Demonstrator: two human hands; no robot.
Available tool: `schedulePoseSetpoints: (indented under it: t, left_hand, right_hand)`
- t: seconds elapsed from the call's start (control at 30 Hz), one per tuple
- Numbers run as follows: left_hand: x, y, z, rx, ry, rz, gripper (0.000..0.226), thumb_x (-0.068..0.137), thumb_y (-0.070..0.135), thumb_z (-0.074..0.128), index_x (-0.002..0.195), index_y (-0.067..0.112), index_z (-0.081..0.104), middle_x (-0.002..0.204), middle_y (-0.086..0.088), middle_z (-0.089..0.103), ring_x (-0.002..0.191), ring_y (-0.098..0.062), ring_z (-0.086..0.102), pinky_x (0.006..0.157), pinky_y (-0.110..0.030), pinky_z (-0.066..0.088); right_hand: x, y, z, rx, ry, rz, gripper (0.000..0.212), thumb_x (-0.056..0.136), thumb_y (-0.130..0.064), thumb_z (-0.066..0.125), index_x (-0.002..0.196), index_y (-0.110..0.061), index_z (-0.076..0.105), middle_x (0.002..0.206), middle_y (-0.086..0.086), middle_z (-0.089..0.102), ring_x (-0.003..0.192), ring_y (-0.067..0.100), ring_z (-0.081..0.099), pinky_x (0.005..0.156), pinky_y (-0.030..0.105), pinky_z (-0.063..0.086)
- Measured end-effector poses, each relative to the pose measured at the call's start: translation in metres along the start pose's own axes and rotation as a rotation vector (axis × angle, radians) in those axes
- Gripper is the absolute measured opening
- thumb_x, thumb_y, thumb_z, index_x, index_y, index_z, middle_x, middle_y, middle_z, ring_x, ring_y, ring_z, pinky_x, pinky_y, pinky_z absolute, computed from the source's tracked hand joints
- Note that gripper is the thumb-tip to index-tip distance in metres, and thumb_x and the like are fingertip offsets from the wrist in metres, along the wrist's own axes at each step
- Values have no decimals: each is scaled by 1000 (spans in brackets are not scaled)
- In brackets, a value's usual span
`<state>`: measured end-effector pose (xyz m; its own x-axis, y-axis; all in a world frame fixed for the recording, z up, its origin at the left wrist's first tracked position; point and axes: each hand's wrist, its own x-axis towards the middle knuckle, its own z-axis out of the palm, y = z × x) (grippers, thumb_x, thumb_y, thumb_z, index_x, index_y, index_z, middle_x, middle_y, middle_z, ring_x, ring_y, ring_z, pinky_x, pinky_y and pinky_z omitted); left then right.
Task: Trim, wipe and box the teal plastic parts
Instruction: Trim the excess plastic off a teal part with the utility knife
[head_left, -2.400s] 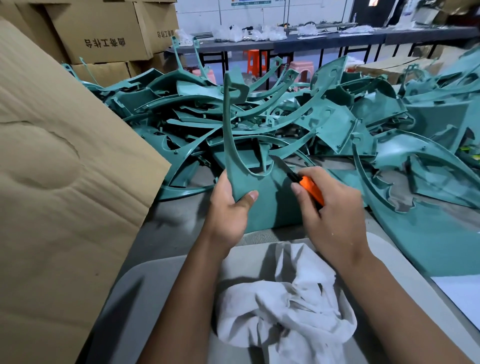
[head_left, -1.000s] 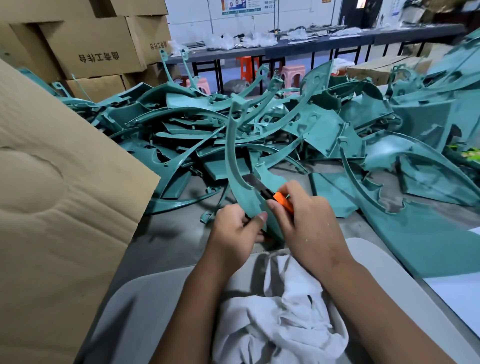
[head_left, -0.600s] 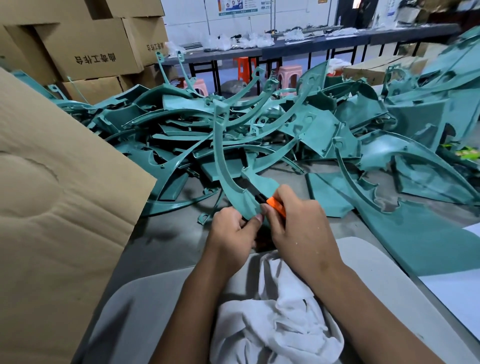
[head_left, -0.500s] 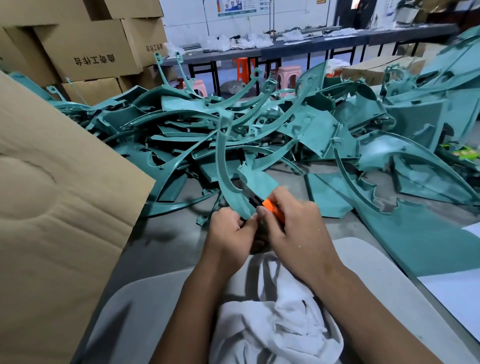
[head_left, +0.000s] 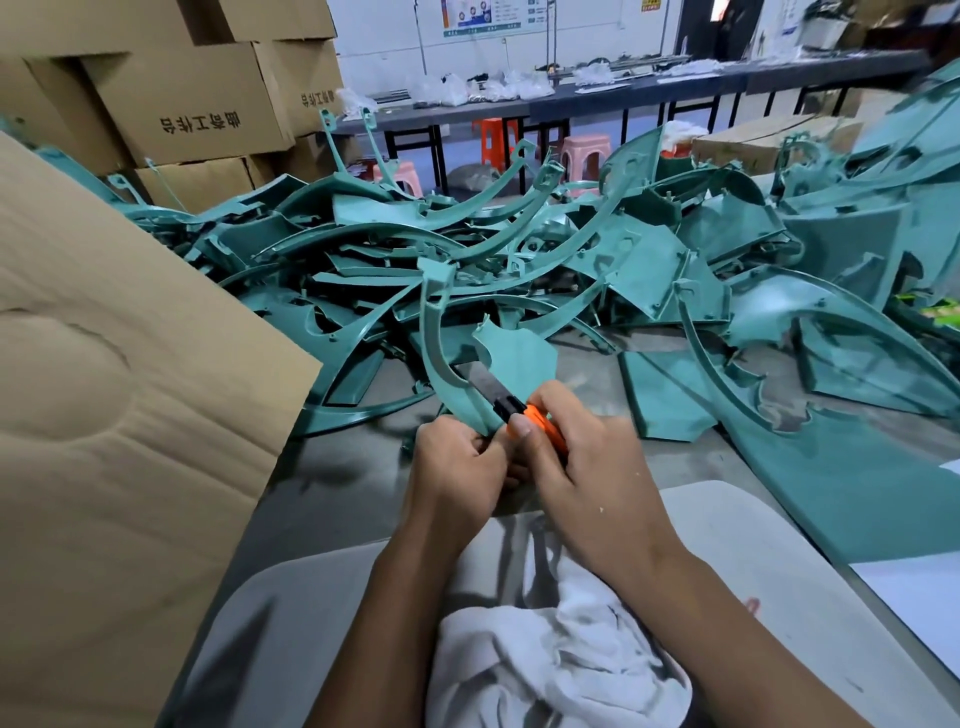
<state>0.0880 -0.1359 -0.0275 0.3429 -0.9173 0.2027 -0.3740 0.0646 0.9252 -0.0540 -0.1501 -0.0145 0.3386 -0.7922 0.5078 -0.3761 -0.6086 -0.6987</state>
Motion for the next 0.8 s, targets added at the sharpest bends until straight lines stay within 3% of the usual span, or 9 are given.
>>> schedulePoseSetpoints:
  t: [0.07, 0.17, 0.23, 0.3, 0.43, 0.57, 0.67, 0.73, 0.8]
  left_hand:
    - [2, 0, -1, -29, 5, 1, 52, 97, 13, 68, 47, 27, 68, 45, 10, 62, 41, 0, 59, 42, -16, 46]
    - [4, -2, 0, -85, -4, -41, 38, 99, 12, 66, 61, 17, 74, 62, -6, 74, 59, -24, 74, 59, -42, 63]
    - [4, -3, 1, -67, -1, -28, 44, 99, 13, 66, 56, 20, 73, 56, -1, 71, 53, -16, 71, 53, -33, 60]
    - [2, 0, 1, -26, 3, 1, 48, 98, 19, 68, 50, 25, 68, 47, 7, 63, 43, -3, 60, 44, -19, 47]
    - [1, 1, -5, 110, 15, 74, 50, 84, 40, 69, 48, 11, 48, 39, 10, 40, 38, -1, 31, 39, -18, 28]
    - [3, -5, -7, 180, 58, 90, 52, 86, 29, 72, 45, 14, 44, 37, 11, 34, 37, -4, 26, 37, -14, 21]
    - [5, -9, -5, 176, 59, 82, 46, 90, 19, 71, 46, 25, 60, 37, 17, 46, 35, 5, 45, 38, -9, 33]
    - [6, -8, -2, 85, 23, 46, 31, 89, 25, 68, 60, 15, 72, 51, 9, 66, 50, -5, 67, 51, -28, 58]
    - [5, -8, 0, 32, 13, 24, 29, 90, 27, 65, 75, 5, 76, 63, -5, 73, 60, -23, 74, 61, -50, 63]
  right_hand:
    - [2, 1, 1, -33, 5, 45, 28, 105, -42, 50, 86, -22, 47, 61, 1, 53, 59, 26, 52, 56, 49, 44]
    - [3, 1, 0, -133, 8, 90, 26, 105, -39, 52, 87, -22, 48, 65, 4, 55, 62, 29, 53, 59, 52, 47]
    - [1, 0, -1, -126, 65, 57, 25, 105, -39, 52, 89, -21, 50, 64, 1, 54, 61, 25, 53, 58, 49, 47]
    - [-1, -6, -3, -19, 121, -24, 23, 107, -37, 53, 90, -21, 51, 62, -7, 49, 56, 18, 50, 54, 40, 43]
    - [-3, -18, -2, 167, 84, -72, 20, 105, -33, 55, 90, -21, 54, 60, -7, 46, 55, 18, 47, 52, 20, 33]
    - [-2, -15, 0, 201, 22, 0, 19, 105, -27, 60, 87, -22, 61, 62, -3, 55, 59, 21, 52, 57, 24, 38]
    - [1, -6, -1, 192, -40, 101, 22, 104, -26, 62, 83, -19, 66, 65, -2, 60, 61, 18, 56, 62, 35, 47]
    - [5, 2, -4, 107, -61, 178, 23, 103, -26, 62, 84, -16, 69, 67, -2, 63, 64, 16, 57, 66, 40, 48]
    - [7, 8, -10, 47, -19, 205, 23, 102, -27, 63, 83, -16, 70, 66, -1, 64, 64, 17, 58, 66, 40, 47]
